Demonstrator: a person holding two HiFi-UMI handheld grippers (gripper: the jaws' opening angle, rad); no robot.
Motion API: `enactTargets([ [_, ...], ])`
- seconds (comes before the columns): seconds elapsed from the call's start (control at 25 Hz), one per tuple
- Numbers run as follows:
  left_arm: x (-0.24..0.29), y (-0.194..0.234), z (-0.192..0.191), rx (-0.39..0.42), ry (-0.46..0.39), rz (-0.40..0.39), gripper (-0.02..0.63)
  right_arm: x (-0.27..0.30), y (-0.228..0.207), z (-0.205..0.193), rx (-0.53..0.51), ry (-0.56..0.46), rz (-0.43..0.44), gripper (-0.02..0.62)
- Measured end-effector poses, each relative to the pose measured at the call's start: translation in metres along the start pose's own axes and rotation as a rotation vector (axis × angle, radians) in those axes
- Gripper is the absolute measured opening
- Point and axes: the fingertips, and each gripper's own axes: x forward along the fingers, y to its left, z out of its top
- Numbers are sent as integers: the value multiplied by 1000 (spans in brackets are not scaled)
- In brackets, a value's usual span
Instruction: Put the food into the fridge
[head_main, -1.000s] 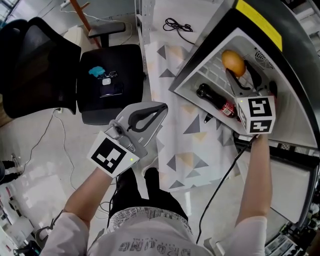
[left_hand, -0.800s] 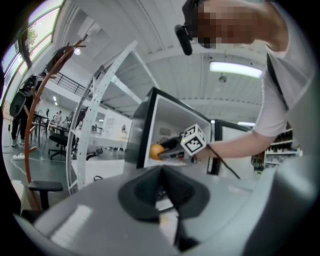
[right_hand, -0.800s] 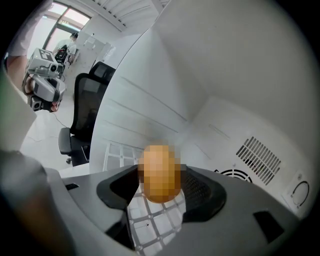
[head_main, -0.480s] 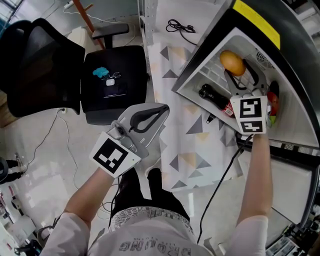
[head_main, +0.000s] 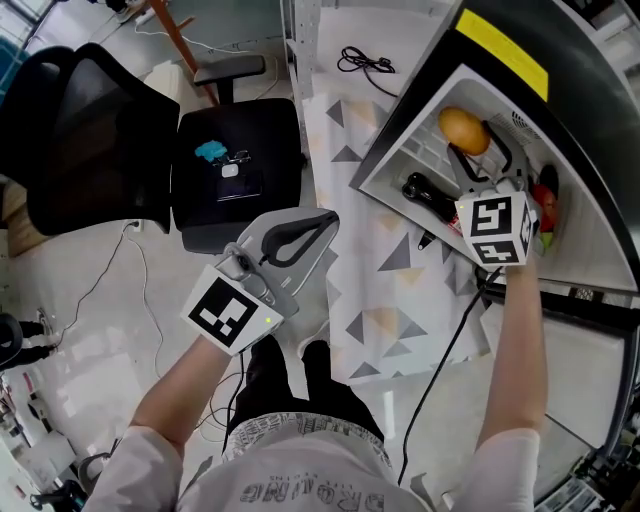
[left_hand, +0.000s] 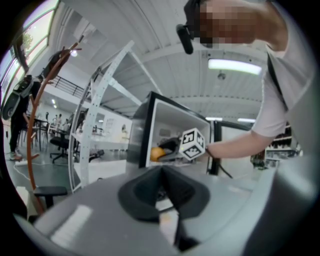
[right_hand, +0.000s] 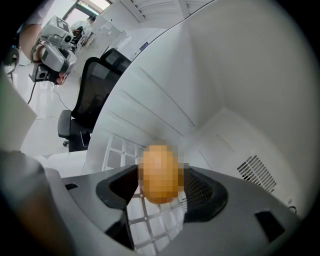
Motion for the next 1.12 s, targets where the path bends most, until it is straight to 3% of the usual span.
enactTargets([
  [0.52, -2, -5, 19, 27, 1, -20, 8, -25, -6, 17, 84, -50, 6, 262],
  [1.12, -4, -25, 49, 125, 46, -83, 8, -135, 9, 34, 401, -179, 19, 262],
])
